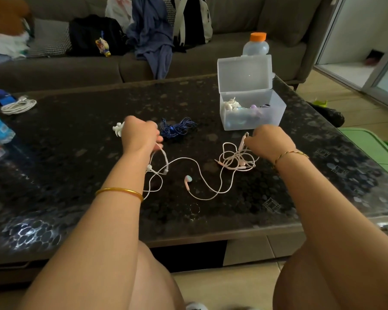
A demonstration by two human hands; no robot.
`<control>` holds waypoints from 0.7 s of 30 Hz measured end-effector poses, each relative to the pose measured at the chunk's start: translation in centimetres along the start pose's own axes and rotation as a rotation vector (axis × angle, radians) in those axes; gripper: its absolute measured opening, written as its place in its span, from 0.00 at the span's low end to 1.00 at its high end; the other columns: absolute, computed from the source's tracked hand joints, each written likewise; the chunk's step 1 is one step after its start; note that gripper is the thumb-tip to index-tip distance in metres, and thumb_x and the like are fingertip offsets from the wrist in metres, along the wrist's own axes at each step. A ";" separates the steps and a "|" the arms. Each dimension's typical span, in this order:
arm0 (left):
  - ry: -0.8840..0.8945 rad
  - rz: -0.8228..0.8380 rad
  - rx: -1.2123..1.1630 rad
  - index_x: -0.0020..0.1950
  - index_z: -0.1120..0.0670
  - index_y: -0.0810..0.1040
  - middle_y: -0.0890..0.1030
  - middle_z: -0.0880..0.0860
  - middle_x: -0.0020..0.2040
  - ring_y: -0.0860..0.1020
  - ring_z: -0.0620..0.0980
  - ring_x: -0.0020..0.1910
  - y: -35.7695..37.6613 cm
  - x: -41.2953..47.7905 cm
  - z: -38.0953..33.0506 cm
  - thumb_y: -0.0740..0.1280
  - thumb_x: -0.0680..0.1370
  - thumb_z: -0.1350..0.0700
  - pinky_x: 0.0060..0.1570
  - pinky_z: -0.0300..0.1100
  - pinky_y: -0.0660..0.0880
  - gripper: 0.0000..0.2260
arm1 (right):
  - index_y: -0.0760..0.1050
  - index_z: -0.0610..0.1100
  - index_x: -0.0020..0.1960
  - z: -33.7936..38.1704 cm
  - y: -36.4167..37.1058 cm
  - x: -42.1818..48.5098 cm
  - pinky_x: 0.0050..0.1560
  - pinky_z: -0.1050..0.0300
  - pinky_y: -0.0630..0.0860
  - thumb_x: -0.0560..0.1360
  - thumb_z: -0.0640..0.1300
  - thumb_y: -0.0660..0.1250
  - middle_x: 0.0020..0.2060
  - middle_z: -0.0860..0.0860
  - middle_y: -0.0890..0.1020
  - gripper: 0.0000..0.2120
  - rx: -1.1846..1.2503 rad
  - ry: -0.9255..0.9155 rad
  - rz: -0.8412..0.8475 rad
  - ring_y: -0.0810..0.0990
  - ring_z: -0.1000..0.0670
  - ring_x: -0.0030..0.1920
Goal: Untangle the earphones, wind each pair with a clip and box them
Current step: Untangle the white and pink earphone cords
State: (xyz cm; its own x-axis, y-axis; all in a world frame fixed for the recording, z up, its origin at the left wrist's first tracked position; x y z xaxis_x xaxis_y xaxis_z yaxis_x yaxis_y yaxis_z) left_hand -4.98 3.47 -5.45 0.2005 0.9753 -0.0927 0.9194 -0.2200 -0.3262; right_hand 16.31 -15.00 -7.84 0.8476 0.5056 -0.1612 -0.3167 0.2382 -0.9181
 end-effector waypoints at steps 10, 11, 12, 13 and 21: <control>-0.029 0.204 0.438 0.64 0.62 0.73 0.80 0.57 0.39 0.79 0.50 0.35 0.7 -0.9 0.6 0.59 0.81 0.61 0.42 0.43 0.78 0.12 | 0.58 0.44 0.74 0.5 -1.2 -1.2 0.59 0.41 0.74 0.76 0.41 0.64 0.57 0.41 0.76 0.29 -0.094 -0.088 -0.108 0.74 0.38 0.58; -0.043 0.175 0.395 0.65 0.61 0.72 0.79 0.57 0.39 0.79 0.50 0.34 0.4 -0.7 0.7 0.59 0.81 0.61 0.42 0.43 0.78 0.13 | 0.58 0.43 0.75 1.1 -1.8 -1.6 0.60 0.42 0.74 0.76 0.39 0.63 0.60 0.40 0.75 0.29 -0.088 -0.113 -0.147 0.74 0.38 0.59; -0.067 0.154 0.329 0.66 0.61 0.71 0.79 0.57 0.38 0.79 0.49 0.33 0.2 -0.6 0.9 0.58 0.82 0.61 0.45 0.45 0.79 0.13 | 0.61 0.42 0.74 1.9 -2.3 -2.1 0.61 0.43 0.73 0.76 0.36 0.62 0.62 0.40 0.74 0.27 -0.063 -0.170 -0.190 0.74 0.38 0.60; -0.091 0.141 0.243 0.67 0.61 0.70 0.77 0.56 0.37 0.78 0.49 0.33 0.0 -0.5 1.0 0.58 0.82 0.62 0.48 0.46 0.80 0.14 | 0.67 0.41 0.70 3.1 -2.7 -2.9 0.63 0.44 0.71 0.76 0.34 0.61 0.62 0.41 0.74 0.23 -0.010 -0.257 -0.222 0.74 0.39 0.61; 0.037 0.138 0.636 0.70 0.61 0.65 0.64 0.61 0.69 0.76 0.60 0.58 -1.4 -0.1 2.3 0.68 0.77 0.58 0.55 0.48 0.75 0.23 | 0.77 0.43 0.54 9.9 2.2 -6.4 0.53 0.54 0.79 0.74 0.31 0.63 0.51 0.45 0.80 0.12 0.179 -0.531 0.181 0.81 0.47 0.49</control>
State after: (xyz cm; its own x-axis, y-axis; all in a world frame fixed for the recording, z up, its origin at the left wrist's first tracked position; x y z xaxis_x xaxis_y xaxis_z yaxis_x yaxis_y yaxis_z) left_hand -7.05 3.62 -7.18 0.3242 0.9348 -0.1452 0.5067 -0.3012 -0.8078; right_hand 5.95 -9.49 -5.19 0.4581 0.8866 -0.0642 -0.5429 0.2219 -0.8100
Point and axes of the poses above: each hand's wrist, its own x-axis towards the middle knuckle, its own y-axis out of the palm, z = x × y, the point moved 6 cm from there along x, towards the middle knuckle
